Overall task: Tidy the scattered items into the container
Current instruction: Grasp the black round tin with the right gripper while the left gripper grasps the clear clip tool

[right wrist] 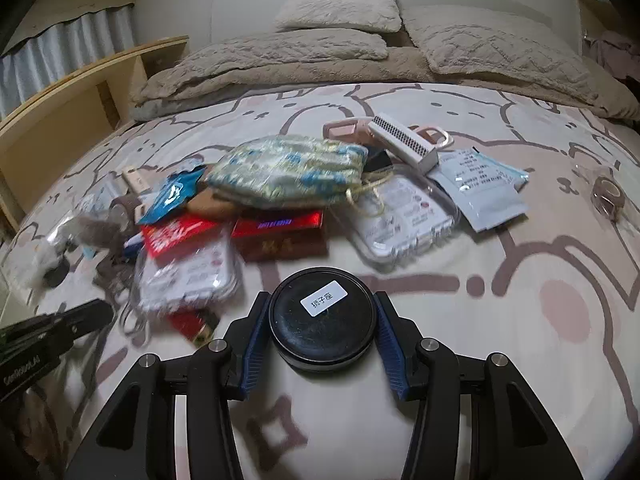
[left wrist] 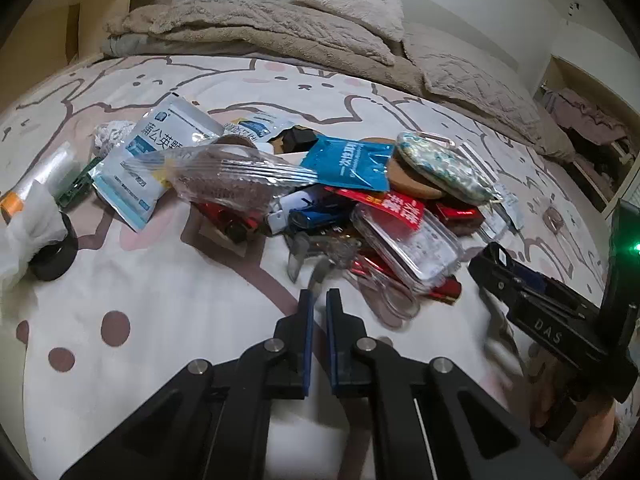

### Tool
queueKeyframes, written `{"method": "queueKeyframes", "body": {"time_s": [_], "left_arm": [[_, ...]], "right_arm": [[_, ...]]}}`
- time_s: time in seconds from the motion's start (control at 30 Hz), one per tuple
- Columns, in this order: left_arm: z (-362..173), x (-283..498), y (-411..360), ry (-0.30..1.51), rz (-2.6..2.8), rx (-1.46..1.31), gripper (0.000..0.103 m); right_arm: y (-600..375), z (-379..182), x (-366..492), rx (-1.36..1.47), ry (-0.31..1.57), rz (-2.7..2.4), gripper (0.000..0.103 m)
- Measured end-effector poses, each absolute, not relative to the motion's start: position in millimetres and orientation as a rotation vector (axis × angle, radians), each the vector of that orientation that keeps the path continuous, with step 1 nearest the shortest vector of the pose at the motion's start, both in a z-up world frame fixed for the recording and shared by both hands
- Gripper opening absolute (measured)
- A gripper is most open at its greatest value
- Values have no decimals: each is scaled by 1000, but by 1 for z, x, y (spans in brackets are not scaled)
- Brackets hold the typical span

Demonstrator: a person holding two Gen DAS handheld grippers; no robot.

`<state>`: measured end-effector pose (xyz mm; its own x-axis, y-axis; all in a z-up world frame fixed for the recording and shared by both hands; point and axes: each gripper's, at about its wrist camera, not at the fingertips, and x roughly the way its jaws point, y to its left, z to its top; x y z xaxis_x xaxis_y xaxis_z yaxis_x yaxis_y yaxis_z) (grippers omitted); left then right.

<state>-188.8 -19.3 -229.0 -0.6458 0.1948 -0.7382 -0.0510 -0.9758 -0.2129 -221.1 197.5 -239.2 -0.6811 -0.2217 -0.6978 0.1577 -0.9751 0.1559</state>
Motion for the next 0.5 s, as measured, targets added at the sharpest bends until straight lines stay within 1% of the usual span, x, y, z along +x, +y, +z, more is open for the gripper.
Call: {"method": "queueKeyframes", "body": {"time_s": [0.2,0.23,0.27,0.33,0.43,0.5], "left_arm": [[-224,-181,-15,-220,2740,-1239,7],[-225,-182,-16,-228,2734,-1250,13],[-227,-184,-17,-232,2739,-1267,29],[-231,-188,-20,-260,2752,-1292,48],[-233,-194,-27,-339,2760,-1299,48],[-232,-199,-31,-361,2777,-1293,48]], "right_arm": [[196,-237,-194,1143,-88,-2657,51],[195,-237,-190,1146,-77,-2648,51],[194,-238,-184,1150,-63,-2639,51],[193,-237,-176,1148,-39,-2628,51],[191,-236,-164,1144,4,-2608,51],[190,-235,-155,1149,37,-2587,51]]}}
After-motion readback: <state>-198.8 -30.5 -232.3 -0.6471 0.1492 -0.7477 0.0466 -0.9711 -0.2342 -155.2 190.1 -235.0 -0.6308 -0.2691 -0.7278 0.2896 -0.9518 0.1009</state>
